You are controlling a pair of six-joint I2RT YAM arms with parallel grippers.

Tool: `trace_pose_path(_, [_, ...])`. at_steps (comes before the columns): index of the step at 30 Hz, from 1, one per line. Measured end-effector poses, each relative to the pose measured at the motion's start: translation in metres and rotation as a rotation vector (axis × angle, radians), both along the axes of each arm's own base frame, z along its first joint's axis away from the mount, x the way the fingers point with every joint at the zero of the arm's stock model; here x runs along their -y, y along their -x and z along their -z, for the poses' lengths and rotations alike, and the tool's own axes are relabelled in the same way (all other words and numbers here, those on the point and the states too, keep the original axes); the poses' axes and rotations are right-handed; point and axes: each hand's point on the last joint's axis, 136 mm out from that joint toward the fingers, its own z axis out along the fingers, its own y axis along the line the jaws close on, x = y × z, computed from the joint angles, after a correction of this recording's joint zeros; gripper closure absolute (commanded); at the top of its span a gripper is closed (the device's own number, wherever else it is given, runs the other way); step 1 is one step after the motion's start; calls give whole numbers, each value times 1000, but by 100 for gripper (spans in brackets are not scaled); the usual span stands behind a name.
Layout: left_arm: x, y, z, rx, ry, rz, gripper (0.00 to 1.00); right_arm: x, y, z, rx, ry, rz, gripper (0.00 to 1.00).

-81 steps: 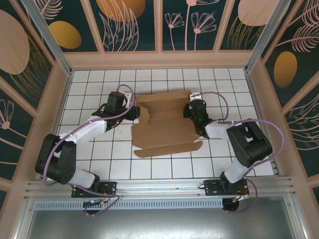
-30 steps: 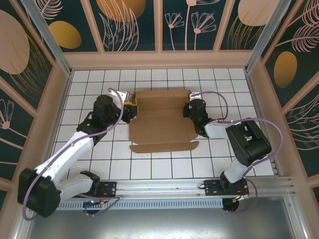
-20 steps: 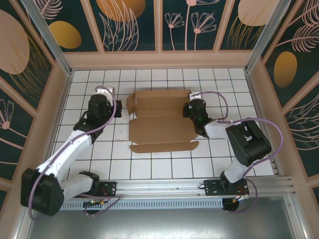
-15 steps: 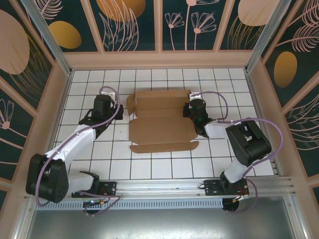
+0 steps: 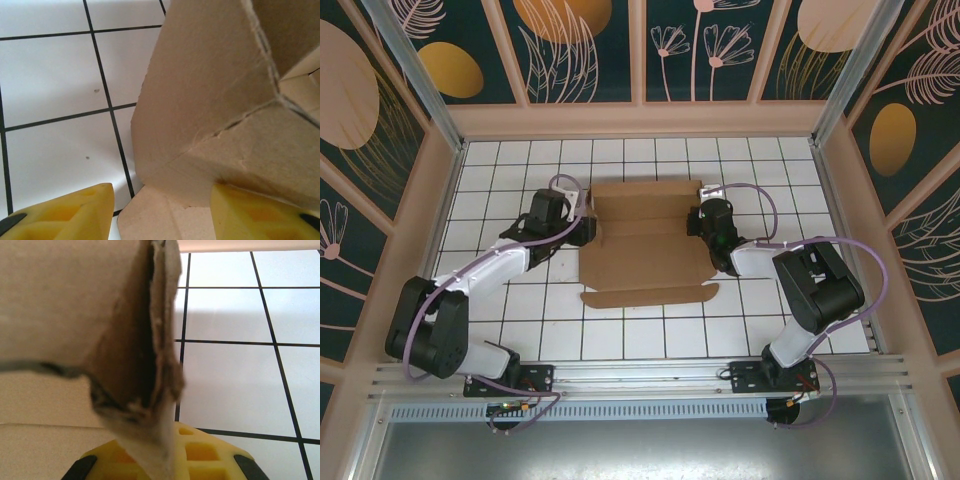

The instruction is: Fold the paper box

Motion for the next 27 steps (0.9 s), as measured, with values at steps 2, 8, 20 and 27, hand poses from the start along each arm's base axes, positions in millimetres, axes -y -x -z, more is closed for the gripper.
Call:
trace_pose_path(2, [1, -5, -1, 5, -6, -5, 45, -1, -1, 0, 0, -2, -2, 91])
trace_pose_path(8, [5, -18, 1, 15, -9, -10, 42, -3, 0, 0, -2, -9, -9, 91])
trace_pose_path(20, [13, -42, 5, 97, -62, -22, 38, -5, -1, 0, -5, -21, -16, 91])
trace_pose_path(27, [7, -64, 10, 147, -122, -67, 47, -6, -1, 0, -5, -21, -17, 91])
